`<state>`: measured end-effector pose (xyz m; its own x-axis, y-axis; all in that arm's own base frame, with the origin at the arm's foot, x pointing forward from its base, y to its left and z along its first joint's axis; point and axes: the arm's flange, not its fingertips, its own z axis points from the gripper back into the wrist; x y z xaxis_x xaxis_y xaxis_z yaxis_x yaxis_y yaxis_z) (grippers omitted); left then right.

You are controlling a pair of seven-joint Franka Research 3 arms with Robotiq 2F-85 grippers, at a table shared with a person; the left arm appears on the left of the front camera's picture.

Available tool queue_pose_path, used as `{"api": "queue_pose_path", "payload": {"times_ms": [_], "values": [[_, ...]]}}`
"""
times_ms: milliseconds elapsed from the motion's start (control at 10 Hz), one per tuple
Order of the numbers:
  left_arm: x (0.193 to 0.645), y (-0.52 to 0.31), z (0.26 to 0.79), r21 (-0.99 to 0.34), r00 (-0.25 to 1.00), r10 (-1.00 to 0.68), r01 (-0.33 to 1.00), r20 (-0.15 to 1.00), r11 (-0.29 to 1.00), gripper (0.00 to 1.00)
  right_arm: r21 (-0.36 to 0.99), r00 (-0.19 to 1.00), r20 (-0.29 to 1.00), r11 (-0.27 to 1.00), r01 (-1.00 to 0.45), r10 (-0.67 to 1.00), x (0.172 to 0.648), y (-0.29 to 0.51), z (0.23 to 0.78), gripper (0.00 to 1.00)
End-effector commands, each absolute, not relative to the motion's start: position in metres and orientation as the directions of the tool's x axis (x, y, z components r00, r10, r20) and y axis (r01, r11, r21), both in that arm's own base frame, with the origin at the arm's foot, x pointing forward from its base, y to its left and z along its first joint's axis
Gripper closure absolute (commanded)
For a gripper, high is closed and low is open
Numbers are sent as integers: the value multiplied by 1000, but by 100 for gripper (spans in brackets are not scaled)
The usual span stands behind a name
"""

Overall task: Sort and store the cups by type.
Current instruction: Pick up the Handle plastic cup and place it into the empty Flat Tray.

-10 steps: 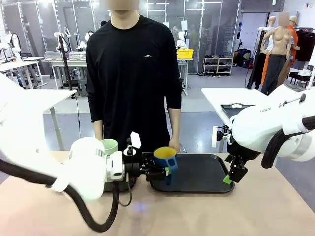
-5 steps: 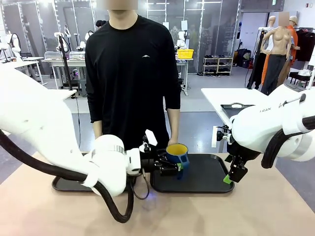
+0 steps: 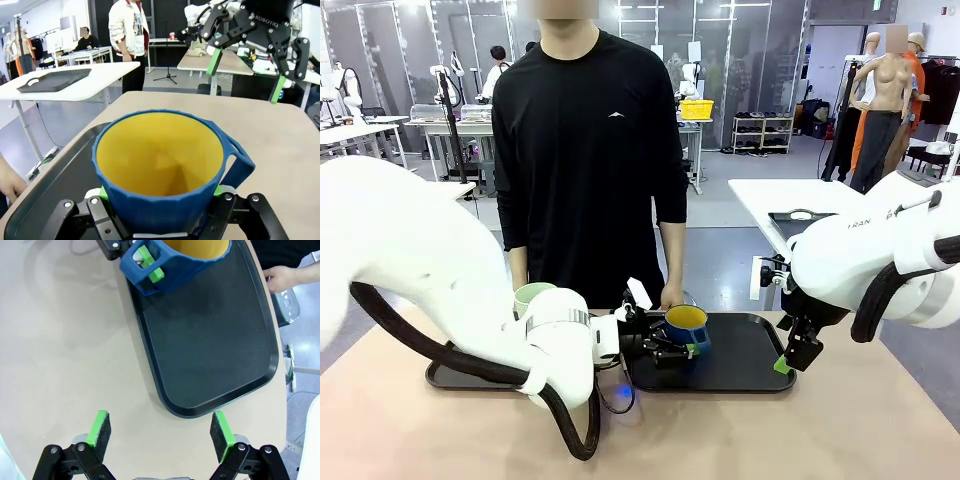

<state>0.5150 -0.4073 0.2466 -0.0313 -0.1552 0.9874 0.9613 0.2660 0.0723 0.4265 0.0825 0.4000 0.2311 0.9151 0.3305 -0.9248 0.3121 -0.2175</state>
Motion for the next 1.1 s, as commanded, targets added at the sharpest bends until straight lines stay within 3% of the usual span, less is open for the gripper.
{"api": "queue_pose_path", "payload": {"times_ms": [0,1000], "values": [[502,-411,224,122,-81,-151,949,985,290,24,-229,241,327,325,-918,914,424,83,398,0],[514,-399,202,152,-94,-191,936,977,317,24,-229,241,327,325,-918,914,424,83,398,0]]}}
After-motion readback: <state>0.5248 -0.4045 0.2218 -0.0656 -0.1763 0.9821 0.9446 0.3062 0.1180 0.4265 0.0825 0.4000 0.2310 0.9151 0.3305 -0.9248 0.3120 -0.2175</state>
